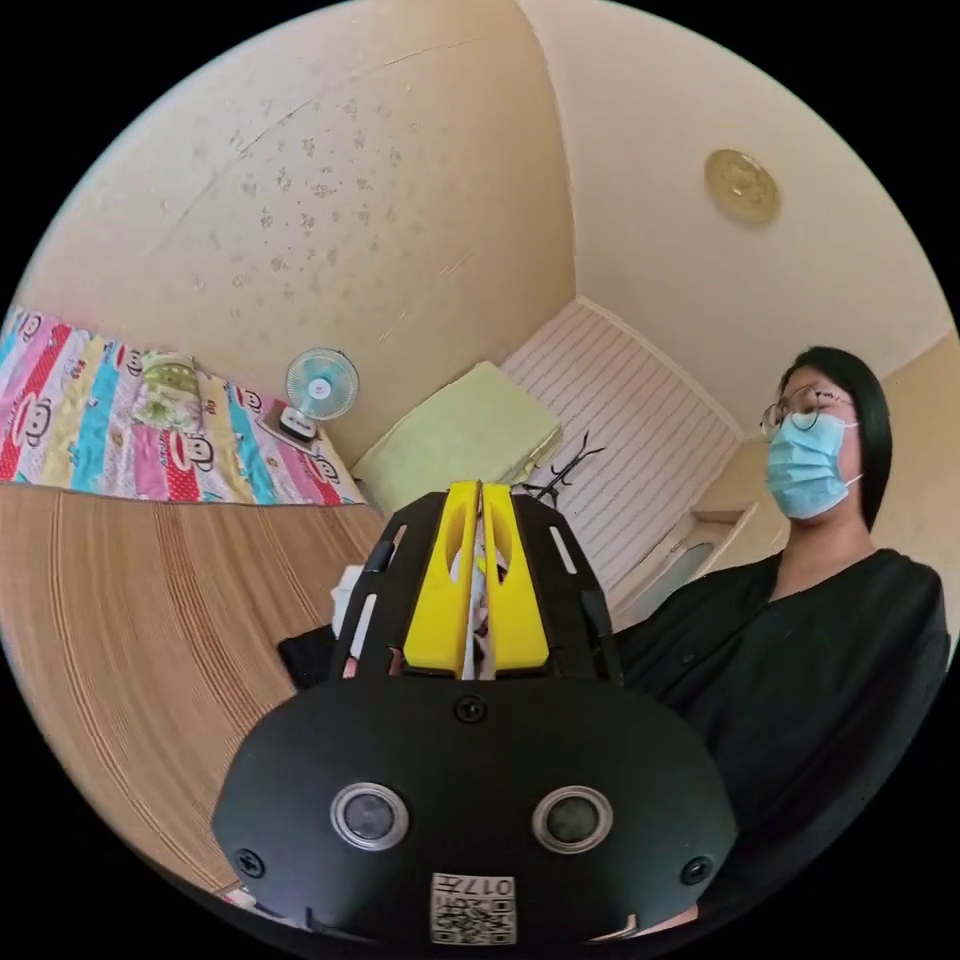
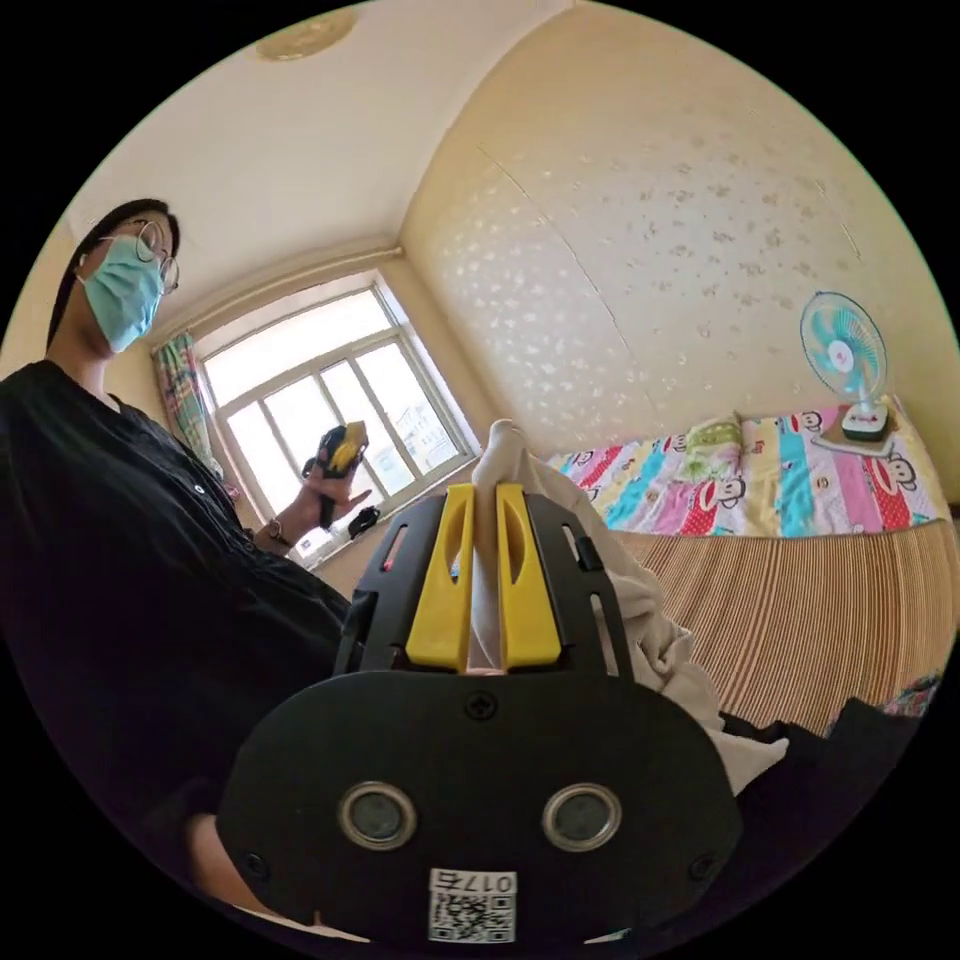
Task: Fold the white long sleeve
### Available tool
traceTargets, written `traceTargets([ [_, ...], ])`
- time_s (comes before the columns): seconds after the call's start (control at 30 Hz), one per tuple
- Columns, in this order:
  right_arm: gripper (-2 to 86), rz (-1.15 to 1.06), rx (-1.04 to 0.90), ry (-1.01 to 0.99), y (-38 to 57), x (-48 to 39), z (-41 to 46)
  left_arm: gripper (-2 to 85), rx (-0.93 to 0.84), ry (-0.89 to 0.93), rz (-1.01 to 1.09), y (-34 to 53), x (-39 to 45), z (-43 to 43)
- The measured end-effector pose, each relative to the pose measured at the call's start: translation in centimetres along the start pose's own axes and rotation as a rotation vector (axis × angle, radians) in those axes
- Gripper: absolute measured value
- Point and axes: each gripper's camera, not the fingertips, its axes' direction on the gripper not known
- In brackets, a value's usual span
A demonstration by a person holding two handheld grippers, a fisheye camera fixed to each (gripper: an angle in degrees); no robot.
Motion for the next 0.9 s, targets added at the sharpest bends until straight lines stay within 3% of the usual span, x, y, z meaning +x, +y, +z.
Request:
traceTargets([
  [0.13, 2.4, -0.240, 0.229, -0.232, -3.0, -5.3, -2.9, -0.8, 0.035, 0.258, -0.118, -1.1, -2.7, -1.4],
  [0.27, 2.3, -0.368, 0.229, -0.331, -4.2, -8.6, -2.0, 0.8, -0.039, 0.361, -0.217, -2.4, -3.3, -2.2],
  [0.4, 2.1, -0.408, 0.072, -0.313, -4.7, -11.9, 2.8, 8.1, -0.103, 0.338, -0.320, -3.7, -3.7, -4.2],
  [0.6, 2.0, -0.478, -0.284, -0.392, -2.6, -17.9, 13.1, 21.8, -0.216, 0.140, -0.615, -1.7, -6.6, -10.8],
  [0.7, 1.9, -0.463, -0.327, -0.522, -0.7, -20.1, 16.8, 21.1, -0.191, 0.211, -0.797, 2.1, -9.2, -14.7],
  [0.77, 1.9, -0.455, -0.350, -0.580, 0.1, -21.3, 18.1, 16.3, -0.119, 0.316, -0.941, 5.8, -11.1, -16.9],
  [0.9, 1.6, -0.397, -0.321, -0.576, 0.1, -22.9, 18.9, 6.7, -0.036, 0.376, -0.884, 7.1, -10.6, -18.5],
])
